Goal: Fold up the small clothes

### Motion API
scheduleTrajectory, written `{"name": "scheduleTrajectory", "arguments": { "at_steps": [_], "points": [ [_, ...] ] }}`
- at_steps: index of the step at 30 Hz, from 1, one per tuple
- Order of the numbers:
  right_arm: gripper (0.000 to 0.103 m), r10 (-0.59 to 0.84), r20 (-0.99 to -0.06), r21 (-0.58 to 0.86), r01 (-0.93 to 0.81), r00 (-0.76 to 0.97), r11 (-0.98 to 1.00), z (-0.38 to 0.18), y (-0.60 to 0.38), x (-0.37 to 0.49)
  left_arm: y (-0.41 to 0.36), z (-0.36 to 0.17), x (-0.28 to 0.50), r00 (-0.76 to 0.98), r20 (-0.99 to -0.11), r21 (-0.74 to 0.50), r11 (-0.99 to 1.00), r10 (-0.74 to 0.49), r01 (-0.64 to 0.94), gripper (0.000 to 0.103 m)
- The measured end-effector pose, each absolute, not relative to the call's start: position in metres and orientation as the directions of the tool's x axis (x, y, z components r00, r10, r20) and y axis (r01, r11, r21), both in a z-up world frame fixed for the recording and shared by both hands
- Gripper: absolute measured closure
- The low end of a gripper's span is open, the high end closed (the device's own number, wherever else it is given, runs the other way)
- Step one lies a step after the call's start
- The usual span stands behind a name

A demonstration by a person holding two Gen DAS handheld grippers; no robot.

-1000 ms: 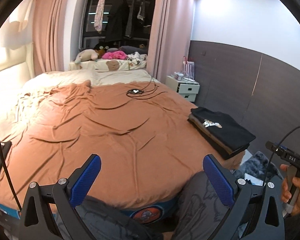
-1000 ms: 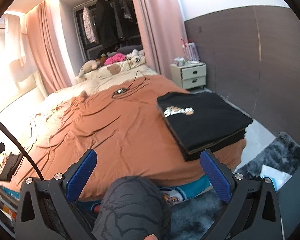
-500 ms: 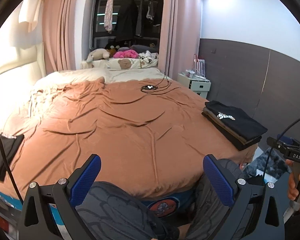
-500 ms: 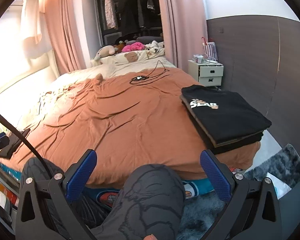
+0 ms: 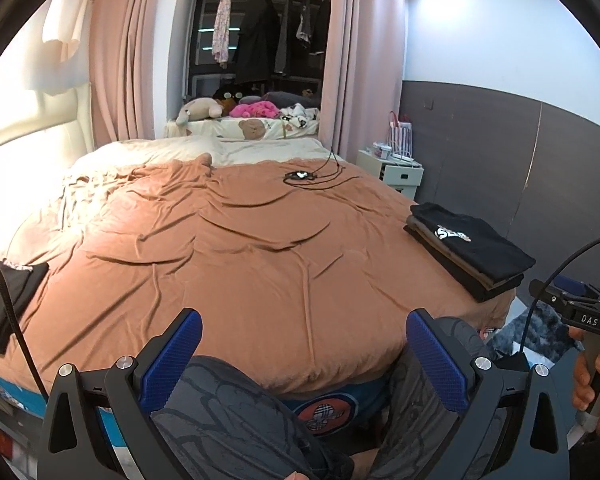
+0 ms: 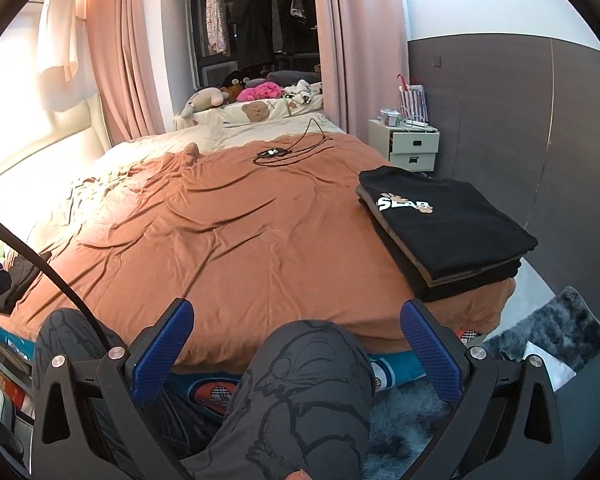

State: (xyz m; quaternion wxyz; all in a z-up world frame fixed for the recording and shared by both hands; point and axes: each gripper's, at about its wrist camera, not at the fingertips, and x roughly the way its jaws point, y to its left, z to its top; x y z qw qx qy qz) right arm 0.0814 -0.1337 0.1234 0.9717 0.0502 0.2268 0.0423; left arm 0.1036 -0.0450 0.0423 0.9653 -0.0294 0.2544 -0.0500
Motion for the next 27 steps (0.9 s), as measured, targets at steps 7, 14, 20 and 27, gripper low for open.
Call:
{"name": "scheduleTrajectory", "arguments": {
  "at_steps": [7, 14, 20, 27],
  "points": [
    [0.0, 0.106, -0.434, 0.125, -0.056, 0.895, 0.991, 0.121, -0.132, 0.082, -0.048, 0.044, 0.101, 0.87, -0.48, -0.075, 0.993, -0.113, 0.088, 0.0],
    [0.0, 0.111, -0.429, 0.124, -0.063, 0.896, 0.99, 0.121, -0.133, 0.08, -0.05, 0.046, 0.097, 0.871, -0.477, -0.07, 0.993, -0.114, 0.092, 0.0],
    [0.0, 0.114, -0.429, 0.124, -0.067, 0.896, 0.99, 0.121, -0.135, 0.08, -0.053, 0.047, 0.095, 0.871, -0.476, -0.068, 0.993, -0.122, 0.102, 0.0],
    [0.0, 0.113, -0.423, 0.123, -0.067, 0.899, 0.99, 0.121, -0.136, 0.079, -0.054, 0.048, 0.093, 0.872, -0.473, -0.063, 0.993, -0.122, 0.104, 0.0]
  ]
}}
